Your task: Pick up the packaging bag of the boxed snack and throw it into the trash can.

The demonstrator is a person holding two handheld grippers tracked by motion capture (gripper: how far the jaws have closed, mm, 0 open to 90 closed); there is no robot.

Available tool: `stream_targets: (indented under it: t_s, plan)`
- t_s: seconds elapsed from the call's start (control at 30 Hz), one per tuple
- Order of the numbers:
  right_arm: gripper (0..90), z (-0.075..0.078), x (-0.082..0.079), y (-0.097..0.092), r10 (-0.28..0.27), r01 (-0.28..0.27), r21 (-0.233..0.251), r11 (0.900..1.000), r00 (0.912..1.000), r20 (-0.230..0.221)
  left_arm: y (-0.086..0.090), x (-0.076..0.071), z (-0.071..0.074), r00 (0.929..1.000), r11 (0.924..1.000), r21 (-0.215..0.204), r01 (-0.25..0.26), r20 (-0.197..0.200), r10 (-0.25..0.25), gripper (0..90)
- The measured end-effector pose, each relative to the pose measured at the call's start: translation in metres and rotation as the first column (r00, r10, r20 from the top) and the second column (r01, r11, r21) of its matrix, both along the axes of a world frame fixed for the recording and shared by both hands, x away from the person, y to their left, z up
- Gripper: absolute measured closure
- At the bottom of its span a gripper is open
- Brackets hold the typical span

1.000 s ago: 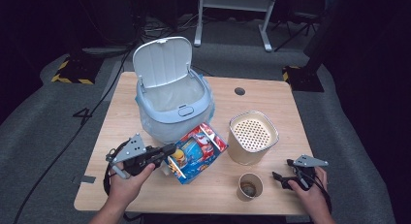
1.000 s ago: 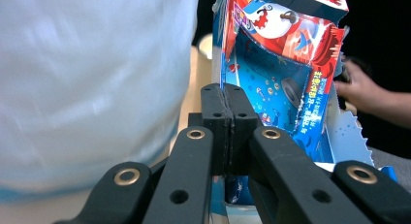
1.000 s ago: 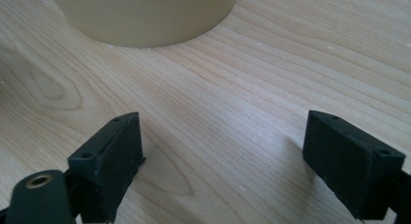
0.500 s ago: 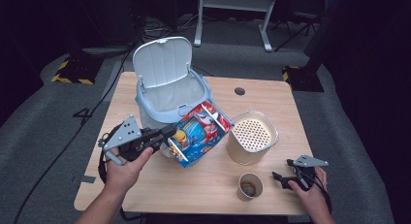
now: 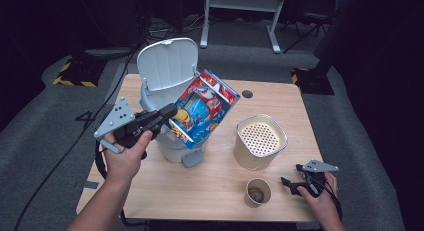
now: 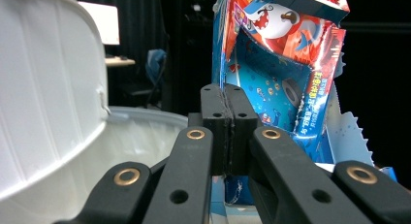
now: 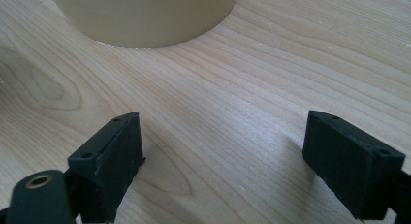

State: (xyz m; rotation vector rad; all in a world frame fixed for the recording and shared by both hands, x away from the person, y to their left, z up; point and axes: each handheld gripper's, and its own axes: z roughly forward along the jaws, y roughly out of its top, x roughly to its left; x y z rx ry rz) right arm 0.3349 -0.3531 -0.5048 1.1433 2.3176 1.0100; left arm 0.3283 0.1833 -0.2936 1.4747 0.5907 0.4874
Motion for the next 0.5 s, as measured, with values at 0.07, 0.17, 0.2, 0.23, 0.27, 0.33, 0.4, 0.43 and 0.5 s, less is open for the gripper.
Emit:
stream_targets:
  t_s: [0.07, 0.17, 0.2, 0.23, 0.27, 0.33, 0.4, 0.43, 0.5]
  plan:
    - [14.4, 0.0, 0.0, 0.0, 0.0, 0.0, 0.0, 1.0, 1.0, 0.0, 0.001, 0.003, 0.005, 0.9999, 0.9999, -0.01, -0.006, 0.009, 0.006, 88.8]
    - [14.4, 0.0, 0.0, 0.0, 0.0, 0.0, 0.0, 1.0, 1.0, 0.0, 0.001, 0.008, 0.013, 0.9994, 0.9997, -0.01, -0.023, 0.024, 0.024, 88.8]
    - [14.4, 0.0, 0.0, 0.0, 0.0, 0.0, 0.0, 1.0, 1.0, 0.0, 0.002, 0.01, 0.017, 0.999, 0.9994, -0.005, -0.033, 0.031, 0.033, 88.8]
    - [14.4, 0.0, 0.0, 0.0, 0.0, 0.0, 0.0, 1.0, 1.0, 0.0, 0.001, 0.011, 0.018, 0.9986, 0.9992, -0.004, -0.039, 0.035, 0.039, 88.8]
    - [14.4, 0.0, 0.0, 0.0, 0.0, 0.0, 0.0, 1.0, 1.0, 0.0, 0.001, 0.013, 0.021, 0.9981, 0.9989, -0.001, -0.046, 0.041, 0.046, 88.8]
    - [14.4, 0.0, 0.0, 0.0, 0.0, 0.0, 0.0, 1.0, 1.0, 0.0, 0.0, 0.016, 0.025, 0.9976, 0.9986, -0.002, -0.053, 0.044, 0.053, 88.8]
    - [14.4, 0.0, 0.0, 0.0, 0.0, 0.0, 0.0, 1.0, 1.0, 0.0, 0.0, 0.02, 0.029, 0.9965, 0.9978, -0.001, -0.066, 0.052, 0.066, 88.8]
    - [14.4, 0.0, 0.0, 0.0, 0.0, 0.0, 0.0, 1.0, 1.0, 0.0, -0.001, 0.022, 0.03, 0.996, 0.9975, -0.004, -0.071, 0.055, 0.071, 88.8]
    - [14.4, 0.0, 0.0, 0.0, 0.0, 0.0, 0.0, 1.0, 1.0, 0.0, -0.001, 0.026, 0.032, 0.9947, 0.9965, -0.005, -0.084, 0.059, 0.084, 88.8]
